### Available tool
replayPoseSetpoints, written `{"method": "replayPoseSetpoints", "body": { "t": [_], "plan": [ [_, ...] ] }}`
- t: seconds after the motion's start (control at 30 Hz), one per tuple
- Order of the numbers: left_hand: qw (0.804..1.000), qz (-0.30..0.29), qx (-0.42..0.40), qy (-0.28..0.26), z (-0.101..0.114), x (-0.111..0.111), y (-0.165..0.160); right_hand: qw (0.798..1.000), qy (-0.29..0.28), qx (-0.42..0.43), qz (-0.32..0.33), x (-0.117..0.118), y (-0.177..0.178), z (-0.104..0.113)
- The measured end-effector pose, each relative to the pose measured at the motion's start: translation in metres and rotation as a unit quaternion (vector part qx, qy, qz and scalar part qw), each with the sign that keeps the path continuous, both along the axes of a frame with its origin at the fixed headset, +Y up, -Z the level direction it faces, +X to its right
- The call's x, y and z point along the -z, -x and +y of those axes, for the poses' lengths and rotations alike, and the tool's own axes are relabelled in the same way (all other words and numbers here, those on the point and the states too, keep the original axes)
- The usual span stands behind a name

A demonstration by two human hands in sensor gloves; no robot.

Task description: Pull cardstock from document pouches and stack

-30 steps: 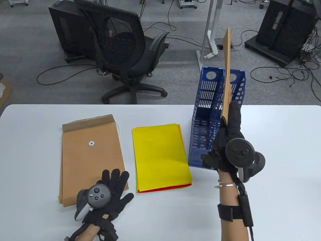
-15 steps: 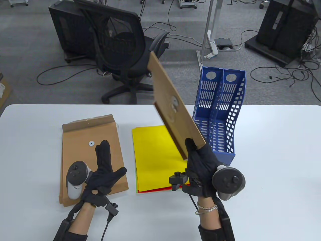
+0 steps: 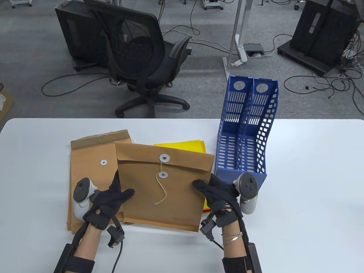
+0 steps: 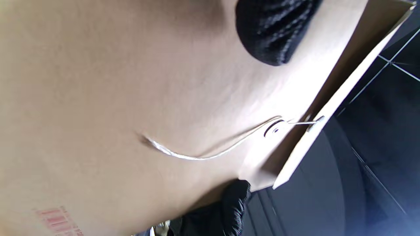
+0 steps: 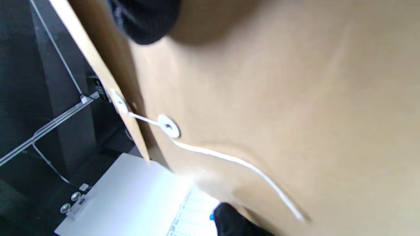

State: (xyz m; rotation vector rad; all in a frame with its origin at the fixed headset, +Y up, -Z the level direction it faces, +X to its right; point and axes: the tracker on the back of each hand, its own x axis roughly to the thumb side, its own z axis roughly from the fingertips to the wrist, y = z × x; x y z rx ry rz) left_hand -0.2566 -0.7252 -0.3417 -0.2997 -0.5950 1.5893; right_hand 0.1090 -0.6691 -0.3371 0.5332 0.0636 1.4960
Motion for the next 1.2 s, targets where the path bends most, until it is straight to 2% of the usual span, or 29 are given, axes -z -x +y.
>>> {"method": "replayPoseSetpoints", "body": {
  "t": [0.1,0.2,0.3,0.37,0.4,0.47,0.53,0.6,0.77,0.83,0.9,0.97,1.1,1.17,1.2],
  "plan": [
    [0.999,-0.046,-0.018,-0.005,-0.002,-0.001,-0.006,0.999,-0.002,-0.024,-0.033,-0.001,-0.003,0.0],
    [0.996,-0.054,-0.065,0.003,-0.003,-0.004,-0.007,0.998,0.006,-0.015,-0.056,-0.002,0.0,-0.001],
    [0.996,-0.017,-0.082,0.0,-0.007,-0.007,-0.003,0.998,0.017,0.014,-0.066,-0.007,0.005,0.001],
    [0.996,0.011,-0.092,0.008,-0.008,-0.01,0.0,0.995,0.001,-0.026,-0.097,-0.012,0.007,0.007],
    [0.995,0.023,-0.098,0.009,-0.007,-0.011,0.002,0.987,-0.031,-0.081,-0.138,-0.017,0.009,0.012],
    [0.995,0.038,-0.096,0.005,-0.006,-0.012,0.004,0.945,-0.111,-0.213,-0.223,-0.028,0.018,0.023],
    [0.994,0.041,-0.103,0.004,-0.006,-0.012,0.003,0.89,-0.175,-0.328,-0.263,-0.039,0.039,0.033],
    [0.992,0.038,-0.117,0.003,-0.006,-0.012,0.0,0.85,-0.211,-0.4,-0.272,-0.046,0.064,0.037],
    [0.989,0.01,-0.144,-0.009,-0.003,-0.015,-0.01,0.744,-0.244,-0.54,-0.31,-0.052,0.114,0.044],
    [0.989,0.001,-0.146,-0.018,-0.001,-0.016,-0.012,0.72,-0.258,-0.552,-0.332,-0.054,0.124,0.046],
    [0.989,0.003,-0.143,-0.02,-0.001,-0.016,-0.013,0.718,-0.27,-0.539,-0.347,-0.056,0.128,0.046],
    [0.991,-0.009,-0.13,-0.029,-0.001,-0.016,-0.014,0.705,-0.278,-0.539,-0.367,-0.057,0.13,0.046],
    [0.993,-0.009,-0.112,-0.035,0.001,-0.018,-0.018,0.654,-0.324,-0.553,-0.401,-0.059,0.133,0.042],
    [0.995,-0.011,-0.095,-0.041,0.002,-0.018,-0.02,0.619,-0.355,-0.563,-0.417,-0.06,0.136,0.038],
    [0.995,-0.009,-0.089,-0.043,0.003,-0.019,-0.02,0.613,-0.359,-0.566,-0.418,-0.06,0.136,0.038]
  ]
}}
